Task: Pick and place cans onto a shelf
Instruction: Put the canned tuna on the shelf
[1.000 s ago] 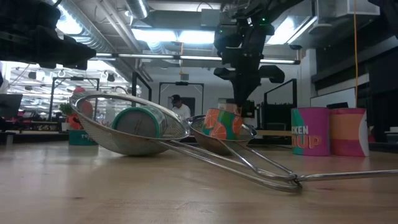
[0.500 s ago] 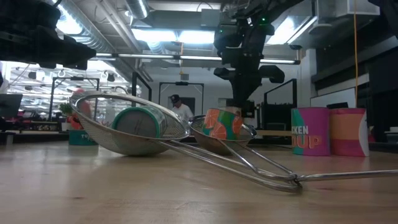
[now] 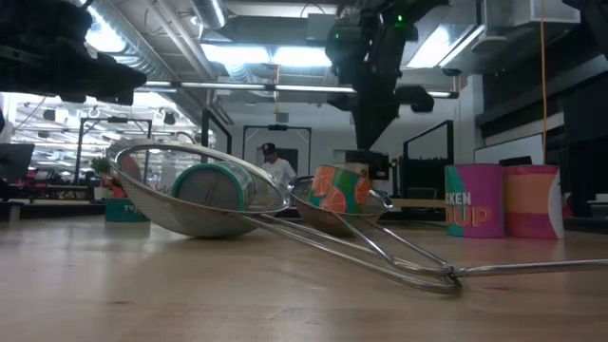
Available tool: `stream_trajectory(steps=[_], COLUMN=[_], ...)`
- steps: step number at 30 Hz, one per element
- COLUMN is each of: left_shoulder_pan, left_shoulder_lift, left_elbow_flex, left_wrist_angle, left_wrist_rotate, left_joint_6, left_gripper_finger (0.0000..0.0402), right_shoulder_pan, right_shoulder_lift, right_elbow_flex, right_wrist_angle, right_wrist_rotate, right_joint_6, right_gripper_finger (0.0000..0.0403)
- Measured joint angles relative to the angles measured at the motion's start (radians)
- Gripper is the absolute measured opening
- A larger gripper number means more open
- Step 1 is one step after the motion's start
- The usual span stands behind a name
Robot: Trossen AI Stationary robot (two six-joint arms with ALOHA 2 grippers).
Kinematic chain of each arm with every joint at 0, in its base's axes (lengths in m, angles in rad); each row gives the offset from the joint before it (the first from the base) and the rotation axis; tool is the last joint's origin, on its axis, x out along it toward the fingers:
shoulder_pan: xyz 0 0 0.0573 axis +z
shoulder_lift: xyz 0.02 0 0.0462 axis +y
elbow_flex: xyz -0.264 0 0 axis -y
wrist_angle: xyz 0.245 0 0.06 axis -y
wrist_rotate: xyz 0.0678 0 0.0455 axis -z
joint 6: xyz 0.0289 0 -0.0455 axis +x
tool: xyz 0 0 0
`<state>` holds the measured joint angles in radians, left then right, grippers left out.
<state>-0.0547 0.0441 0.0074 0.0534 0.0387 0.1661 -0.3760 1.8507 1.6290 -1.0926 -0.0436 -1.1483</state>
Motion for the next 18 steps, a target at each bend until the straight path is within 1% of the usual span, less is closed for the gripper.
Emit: stream_trajectory(steps=[2, 4, 8, 10, 12, 15, 18], left_shoulder_pan=[0.000, 0.000, 0.000, 0.000, 0.000, 0.000, 0.000], left_shoulder_lift=[0.000, 0.000, 0.000, 0.000, 0.000, 0.000, 0.000], left_elbow_flex=[0.000, 0.000, 0.000, 0.000, 0.000, 0.000, 0.003], left_wrist_angle=[0.016, 0.034, 0.073, 0.103, 0.134, 0.177, 0.202], left_wrist_rotate=[0.000, 0.000, 0.000, 0.000, 0.000, -0.001, -0.023], left_joint_6=[0.000, 0.000, -0.001, -0.001, -0.001, -0.003, -0.034], left_gripper_finger=[0.0054, 0.0054, 0.0054, 0.0054, 0.0054, 0.0054, 0.0054], right_shoulder_pan=[0.008, 0.015, 0.027, 0.034, 0.040, 0.056, 0.080], right_shoulder_lift=[0.000, -0.001, -0.002, -0.007, -0.025, -0.074, -0.128], right_elbow_flex=[0.060, 0.124, 0.244, 0.279, 0.283, 0.250, 0.194], right_wrist_angle=[-0.054, -0.121, -0.296, -0.368, -0.393, -0.400, -0.400], right_wrist_rotate=[0.000, -0.001, -0.008, -0.034, -0.083, -0.168, -0.196], right_joint_6=[0.058, 0.149, 0.324, 0.392, 0.433, 0.477, 0.507], right_gripper_finger=[0.0053, 0.0053, 0.0053, 0.0053, 0.0053, 0.0053, 0.0053])
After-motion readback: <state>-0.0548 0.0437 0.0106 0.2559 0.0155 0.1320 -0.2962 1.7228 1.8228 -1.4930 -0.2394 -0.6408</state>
